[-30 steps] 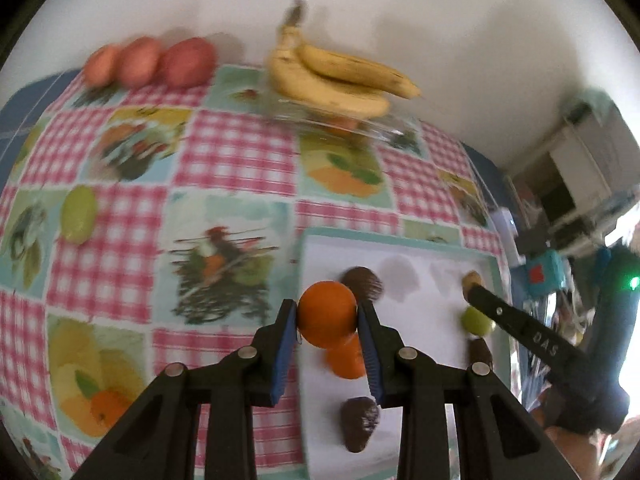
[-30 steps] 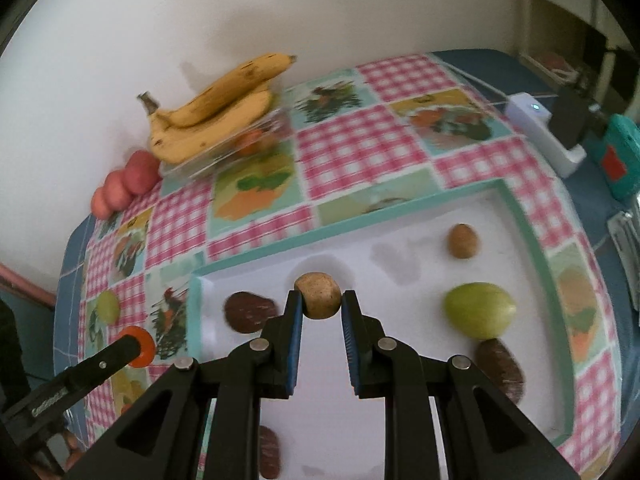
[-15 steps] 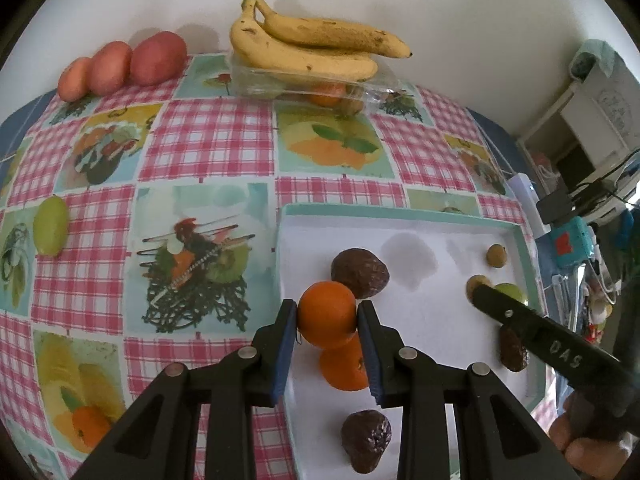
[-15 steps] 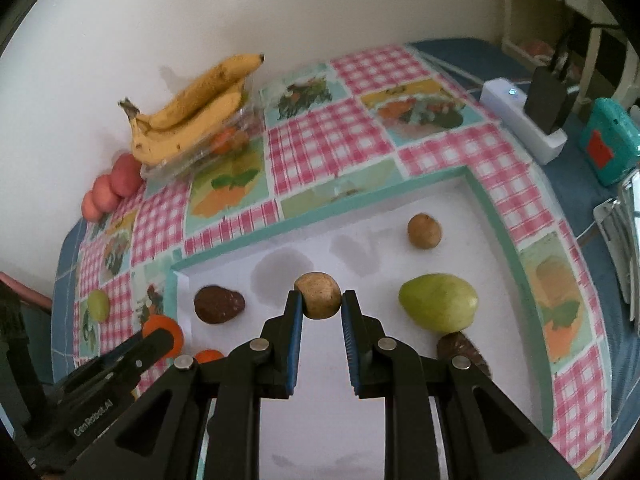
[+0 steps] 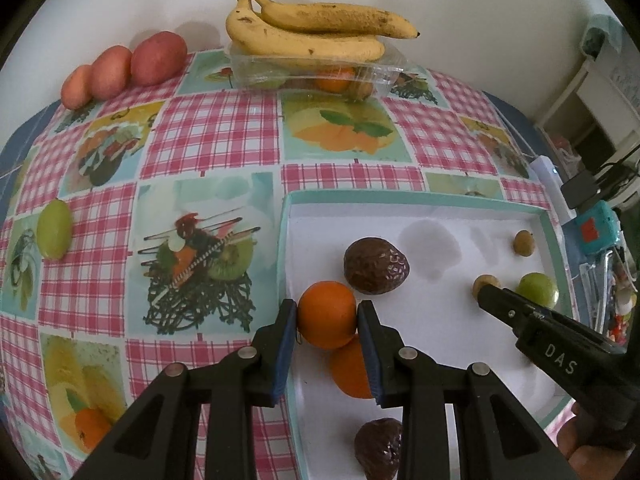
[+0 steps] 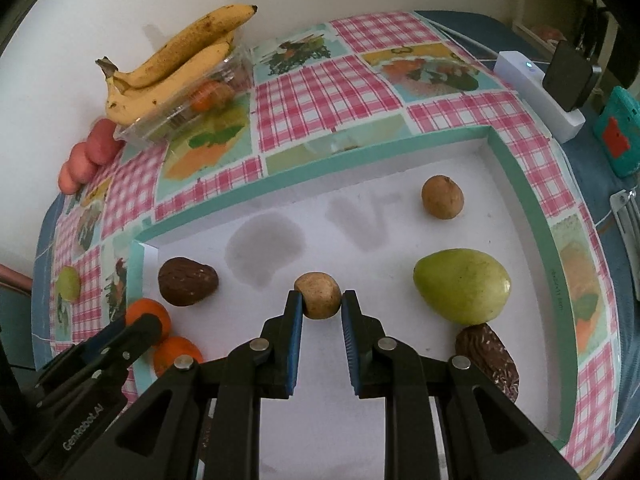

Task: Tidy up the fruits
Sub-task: 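Carry the kiwi and tangerine into the white tray and open both tools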

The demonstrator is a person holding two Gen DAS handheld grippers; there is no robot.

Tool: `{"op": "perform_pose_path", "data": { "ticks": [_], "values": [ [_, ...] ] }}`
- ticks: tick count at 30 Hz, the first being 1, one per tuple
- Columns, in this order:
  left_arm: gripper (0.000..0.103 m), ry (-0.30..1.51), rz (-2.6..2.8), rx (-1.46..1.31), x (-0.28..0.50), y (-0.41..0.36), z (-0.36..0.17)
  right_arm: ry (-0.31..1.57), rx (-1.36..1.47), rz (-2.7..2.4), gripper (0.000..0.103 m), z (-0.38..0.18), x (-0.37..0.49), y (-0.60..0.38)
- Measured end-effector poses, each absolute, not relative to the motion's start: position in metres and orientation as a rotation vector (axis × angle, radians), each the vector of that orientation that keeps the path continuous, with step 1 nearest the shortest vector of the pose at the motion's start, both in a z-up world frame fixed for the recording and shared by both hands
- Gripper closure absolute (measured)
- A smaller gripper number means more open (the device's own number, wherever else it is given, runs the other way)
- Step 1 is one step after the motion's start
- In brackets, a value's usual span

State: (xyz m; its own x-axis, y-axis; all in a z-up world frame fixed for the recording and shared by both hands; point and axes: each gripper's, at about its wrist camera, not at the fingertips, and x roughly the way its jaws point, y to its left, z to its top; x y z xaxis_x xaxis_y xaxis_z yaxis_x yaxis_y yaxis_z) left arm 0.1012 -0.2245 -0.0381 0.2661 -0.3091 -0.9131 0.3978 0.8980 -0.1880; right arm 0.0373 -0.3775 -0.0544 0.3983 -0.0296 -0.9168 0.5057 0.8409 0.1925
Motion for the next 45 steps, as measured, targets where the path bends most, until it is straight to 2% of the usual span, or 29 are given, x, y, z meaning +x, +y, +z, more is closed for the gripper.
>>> {"op": "perform_pose_path", "data": {
  "ticks": [22, 28, 33, 34, 35, 36, 40, 42, 45],
  "values": [
    [0.067, 1.231, -0.479, 0.092, 0.102, -0.227, -0.038, 1.128, 0.454, -0.390, 0.082, -0.049, 0.038, -0.378],
    [0.051, 1.213, -0.500, 0.083, 0.101, -0.227, -0.027, 1.116, 0.421, -0.389, 0.081, -0.040, 0.037, -0.378],
    [0.043, 1.192, -0.491, 0.089, 0.100, -0.225, -0.017, 1.096, 0.410, -0.394, 0.080, -0.032, 0.034, -0.378],
    [0.042, 1.190, -0.485, 0.085, 0.101, -0.225, -0.016, 1.091, 0.411, -0.399, 0.073, -0.030, 0.034, -0.379],
    [0.041, 1.183, -0.481, 0.086, 0.101, -0.223, -0.013, 1.087, 0.412, -0.403, 0.059, -0.029, 0.033, -0.379],
    [0.039, 1.178, -0.476, 0.090, 0.102, -0.221, -0.011, 1.081, 0.413, -0.406, 0.053, -0.029, 0.032, -0.380],
    [0.031, 1.164, -0.431, 0.078, 0.108, -0.208, -0.005, 1.083, 0.406, -0.409, 0.050, -0.029, 0.032, -0.381],
    [0.026, 1.166, -0.392, 0.054, 0.112, -0.197, -0.003, 1.083, 0.400, -0.415, 0.037, -0.028, 0.031, -0.381],
    [0.020, 1.158, -0.330, 0.048, 0.118, -0.183, -0.002, 1.080, 0.392, -0.415, 0.034, -0.027, 0.031, -0.381]
  ]
}}
